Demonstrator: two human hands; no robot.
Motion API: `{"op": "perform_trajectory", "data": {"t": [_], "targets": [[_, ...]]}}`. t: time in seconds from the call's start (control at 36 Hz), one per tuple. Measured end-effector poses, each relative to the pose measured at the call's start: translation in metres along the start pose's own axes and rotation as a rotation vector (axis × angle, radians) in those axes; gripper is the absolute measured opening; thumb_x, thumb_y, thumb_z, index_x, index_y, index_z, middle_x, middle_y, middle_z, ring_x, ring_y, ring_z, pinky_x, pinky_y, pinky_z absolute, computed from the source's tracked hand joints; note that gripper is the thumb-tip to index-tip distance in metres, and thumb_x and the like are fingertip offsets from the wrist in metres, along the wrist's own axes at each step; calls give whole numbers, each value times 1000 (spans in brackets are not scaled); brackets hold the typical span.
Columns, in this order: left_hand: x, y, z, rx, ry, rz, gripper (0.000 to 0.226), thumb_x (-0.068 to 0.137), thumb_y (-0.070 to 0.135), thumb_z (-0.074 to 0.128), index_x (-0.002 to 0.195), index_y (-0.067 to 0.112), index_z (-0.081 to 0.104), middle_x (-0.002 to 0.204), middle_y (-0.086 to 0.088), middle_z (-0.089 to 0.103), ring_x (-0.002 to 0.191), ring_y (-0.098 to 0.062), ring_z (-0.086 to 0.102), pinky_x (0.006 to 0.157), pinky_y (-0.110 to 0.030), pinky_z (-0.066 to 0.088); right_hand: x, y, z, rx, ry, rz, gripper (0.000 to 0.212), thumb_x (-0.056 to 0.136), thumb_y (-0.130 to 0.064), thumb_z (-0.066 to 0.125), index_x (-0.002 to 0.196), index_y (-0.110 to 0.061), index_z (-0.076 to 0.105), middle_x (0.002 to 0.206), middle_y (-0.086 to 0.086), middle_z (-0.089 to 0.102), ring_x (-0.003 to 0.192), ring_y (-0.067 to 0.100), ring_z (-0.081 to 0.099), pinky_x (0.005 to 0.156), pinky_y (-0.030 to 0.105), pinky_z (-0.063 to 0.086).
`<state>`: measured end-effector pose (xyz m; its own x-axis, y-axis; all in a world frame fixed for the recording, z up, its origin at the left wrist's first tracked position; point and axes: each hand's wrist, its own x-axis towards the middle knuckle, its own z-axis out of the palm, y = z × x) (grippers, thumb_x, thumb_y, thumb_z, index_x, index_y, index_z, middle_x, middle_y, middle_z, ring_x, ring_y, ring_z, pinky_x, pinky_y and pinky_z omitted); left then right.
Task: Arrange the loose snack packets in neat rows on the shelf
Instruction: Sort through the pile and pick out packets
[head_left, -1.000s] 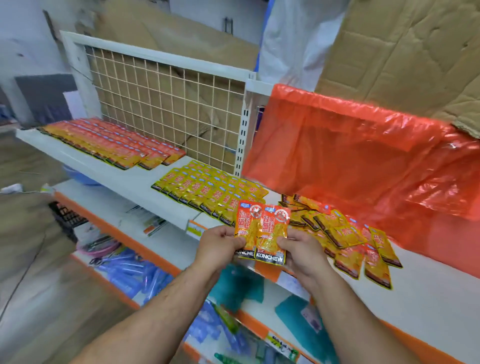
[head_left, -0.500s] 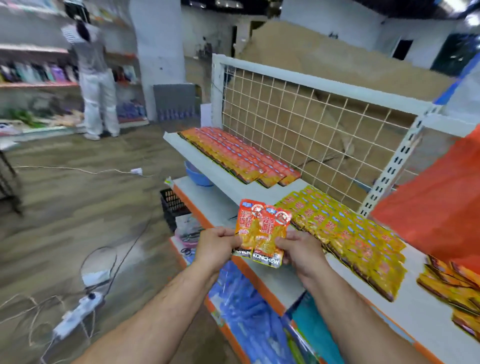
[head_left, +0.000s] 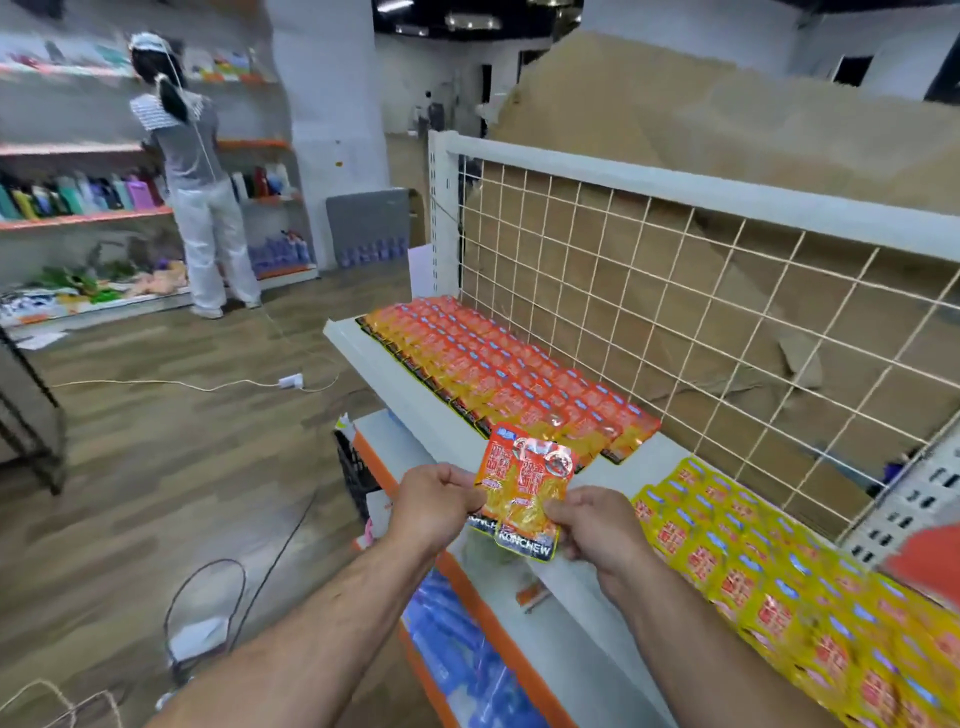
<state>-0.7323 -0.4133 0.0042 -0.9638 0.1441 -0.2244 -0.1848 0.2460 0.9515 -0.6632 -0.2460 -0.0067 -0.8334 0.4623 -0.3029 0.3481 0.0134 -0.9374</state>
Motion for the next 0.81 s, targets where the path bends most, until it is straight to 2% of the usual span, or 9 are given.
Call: {"op": "perform_trajectory", "data": {"t": [0.14,0.31,0.42,0.47,0.56,0.67,0.72,0.81], "targets": [[44,9,26,135,-38,49,14,73,9,78,68,16,68,58,5,63,51,-10,53,51,-19,39,35,-4,-13,16,125,59,34,85,-3,71,63,-13,47,53,8,42,40,17,38,48,29,30],[95,14,51,309,-144,118,22,75,15,78,64,23,62,77,5,67,81,-17,65,70,-23,46,57,-5,-22,31,254,101,29,85,-3,71,64,-10,53,42,1,49,39,17,43,48,30,33],[126,17,63,360,-250,165,24,77,12,76,63,22,60,84,4,68,90,-21,67,84,-30,53,67,-6,-21,42,342,140,30,85,-4,71,65,-13,50,41,0,49,37,17,42,46,28,34],[141,18,66,437,-295,232,21,77,13,76,64,19,60,88,1,72,90,-20,67,84,-30,52,72,-7,-18,41,396,160,38,82,-5,72,57,-19,48,45,2,48,41,18,41,48,29,34],[160,20,68,556,-322,351,11,75,18,75,73,11,67,79,-4,71,80,-23,67,73,-30,52,77,-10,-10,20,476,173,49,79,-3,73,40,-18,46,49,3,46,50,19,42,57,35,36],[178,22,68,674,-406,467,16,77,24,72,75,12,63,75,-3,67,75,-22,62,68,-33,51,78,-17,2,38,575,180,47,79,-1,71,45,-18,42,42,-2,47,43,17,38,48,25,27],[186,22,66,715,-446,507,14,77,24,71,77,14,62,75,-1,66,74,-21,61,67,-32,51,77,-17,7,34,629,191,45,79,-2,72,49,-19,43,45,0,46,40,14,36,43,22,24],[194,22,62,732,-492,564,15,77,26,73,85,15,65,80,-2,68,76,-21,63,70,-34,53,75,-18,16,20,669,210,37,80,-4,72,55,-17,48,53,8,50,42,16,41,41,20,27]]}}
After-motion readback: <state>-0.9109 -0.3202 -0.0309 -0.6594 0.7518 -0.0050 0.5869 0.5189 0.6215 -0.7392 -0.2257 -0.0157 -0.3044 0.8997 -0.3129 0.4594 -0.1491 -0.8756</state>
